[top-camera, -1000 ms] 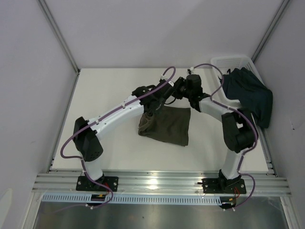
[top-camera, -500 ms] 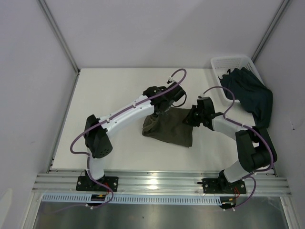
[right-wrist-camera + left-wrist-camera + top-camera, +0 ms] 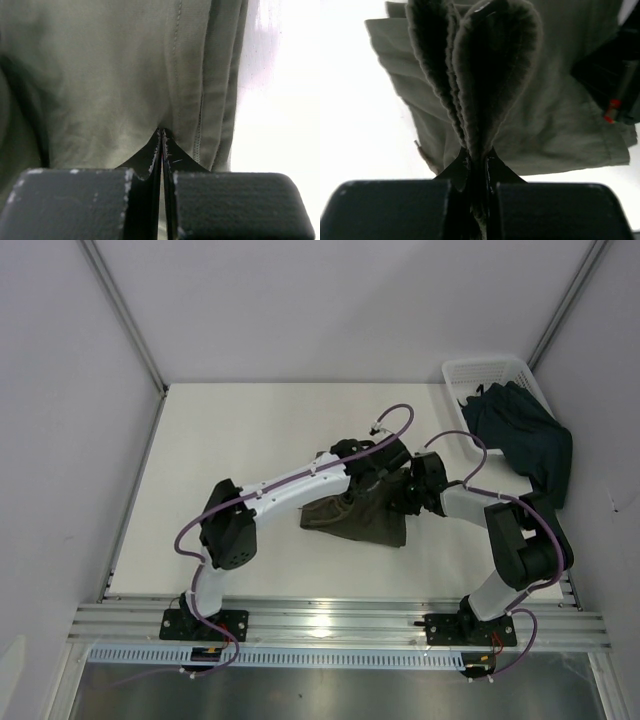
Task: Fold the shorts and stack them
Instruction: Fold the shorts
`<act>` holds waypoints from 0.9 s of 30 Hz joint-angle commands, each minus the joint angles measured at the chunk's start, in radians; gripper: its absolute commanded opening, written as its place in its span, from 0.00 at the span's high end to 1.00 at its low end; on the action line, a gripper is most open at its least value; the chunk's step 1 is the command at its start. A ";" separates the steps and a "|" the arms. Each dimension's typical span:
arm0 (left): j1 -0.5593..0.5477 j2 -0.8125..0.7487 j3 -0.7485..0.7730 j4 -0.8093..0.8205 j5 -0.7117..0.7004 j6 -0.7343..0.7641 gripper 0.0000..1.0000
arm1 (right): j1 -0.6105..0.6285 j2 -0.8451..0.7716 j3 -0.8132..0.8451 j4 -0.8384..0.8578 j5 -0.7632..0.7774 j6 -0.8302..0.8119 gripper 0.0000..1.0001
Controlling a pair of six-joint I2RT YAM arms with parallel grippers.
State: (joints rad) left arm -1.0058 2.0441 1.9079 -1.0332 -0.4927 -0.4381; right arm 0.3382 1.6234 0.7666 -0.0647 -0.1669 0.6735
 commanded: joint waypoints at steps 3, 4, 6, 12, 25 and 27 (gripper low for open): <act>-0.019 0.054 0.106 0.059 0.077 -0.080 0.99 | 0.002 0.019 -0.035 0.006 0.044 -0.002 1.00; -0.017 0.057 0.114 0.068 0.094 -0.093 0.99 | 0.004 0.021 -0.038 0.006 0.044 -0.002 1.00; -0.019 0.062 0.114 0.085 0.111 -0.103 0.98 | 0.004 0.027 -0.039 0.008 0.047 -0.002 1.00; -0.020 0.071 0.103 0.127 0.126 -0.139 0.95 | 0.004 0.012 -0.039 -0.017 0.064 -0.005 1.00; -0.017 0.119 0.034 0.269 0.178 -0.185 0.94 | -0.016 -0.186 -0.015 -0.283 0.296 -0.015 0.99; -0.016 0.120 0.017 0.283 0.180 -0.186 0.94 | -0.021 -0.230 -0.015 -0.297 0.308 -0.023 0.98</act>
State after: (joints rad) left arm -1.0164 2.1620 1.9385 -0.8185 -0.3248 -0.5961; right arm 0.3279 1.4742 0.7502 -0.2726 0.0498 0.6743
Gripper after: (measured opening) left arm 0.079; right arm 0.017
